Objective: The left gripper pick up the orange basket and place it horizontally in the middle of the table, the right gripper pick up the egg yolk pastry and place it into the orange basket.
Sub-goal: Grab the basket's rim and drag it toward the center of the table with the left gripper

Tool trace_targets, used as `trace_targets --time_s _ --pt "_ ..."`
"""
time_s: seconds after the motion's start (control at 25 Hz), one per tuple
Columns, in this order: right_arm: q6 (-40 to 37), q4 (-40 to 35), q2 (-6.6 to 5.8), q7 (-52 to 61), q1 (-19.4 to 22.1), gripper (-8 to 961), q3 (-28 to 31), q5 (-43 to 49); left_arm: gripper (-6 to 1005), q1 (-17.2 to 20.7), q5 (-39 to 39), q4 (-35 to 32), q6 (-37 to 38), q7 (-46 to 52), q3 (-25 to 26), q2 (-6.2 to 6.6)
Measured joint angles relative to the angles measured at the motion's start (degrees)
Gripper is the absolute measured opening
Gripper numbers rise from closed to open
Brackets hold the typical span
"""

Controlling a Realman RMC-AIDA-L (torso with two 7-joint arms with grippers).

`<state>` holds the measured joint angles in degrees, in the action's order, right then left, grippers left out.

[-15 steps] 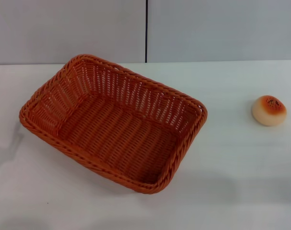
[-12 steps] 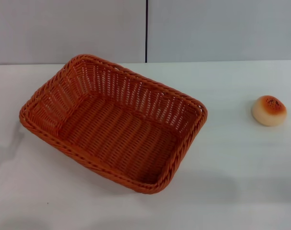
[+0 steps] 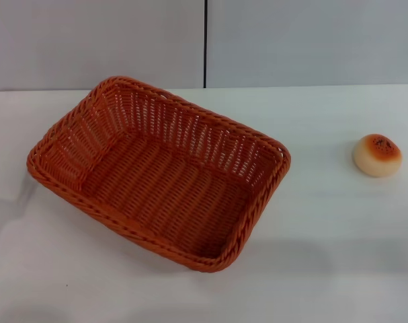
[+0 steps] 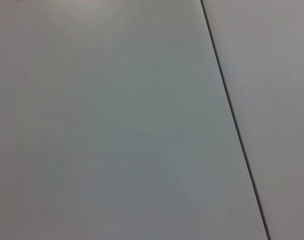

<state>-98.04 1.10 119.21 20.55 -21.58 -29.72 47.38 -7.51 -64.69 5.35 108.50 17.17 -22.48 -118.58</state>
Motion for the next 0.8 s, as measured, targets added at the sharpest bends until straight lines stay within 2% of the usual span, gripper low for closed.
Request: trace_targets --time_s 0.28,0.52,0.6,0.68,0.72,0.76,0.8 --pt "0.5 0.1 0.06 0.0 -0.8 621 0.0 0.0 793 0.6 0.1 -0.1 0.0 -0.6 0.0 0.06" --pt "-0.2 0.2 0.04 0.3 -0.8 621 0.0 0.0 769 -0.3 0.0 -0.6 0.9 0.0 0.4 0.28" --pt "-0.6 0.1 -0.01 0.3 -0.7 621 0.0 0.0 761 -0.4 -0.8 -7.1 0.2 10.0 -1.3 0.51" --pt "-0.9 0.1 -0.03 0.4 -0.5 621 0.0 0.0 753 -0.4 -0.8 -7.1 0.2 10.0 -1.3 0.51" --pt "-1.1 0.2 -0.03 0.4 -0.3 621 0.2 0.0 749 -0.3 -1.1 -10.0 -0.4 13.7 -2.3 0.58" --pt "-1.2 0.2 -0.03 0.4 -0.2 622 0.3 -0.1 745 -0.5 -2.7 -20.0 -3.1 26.8 -4.5 0.68" --pt "-1.2 0.3 -0.03 0.4 -0.1 622 0.4 -0.2 741 -0.6 -3.7 -24.8 -4.6 32.4 -5.3 0.69"
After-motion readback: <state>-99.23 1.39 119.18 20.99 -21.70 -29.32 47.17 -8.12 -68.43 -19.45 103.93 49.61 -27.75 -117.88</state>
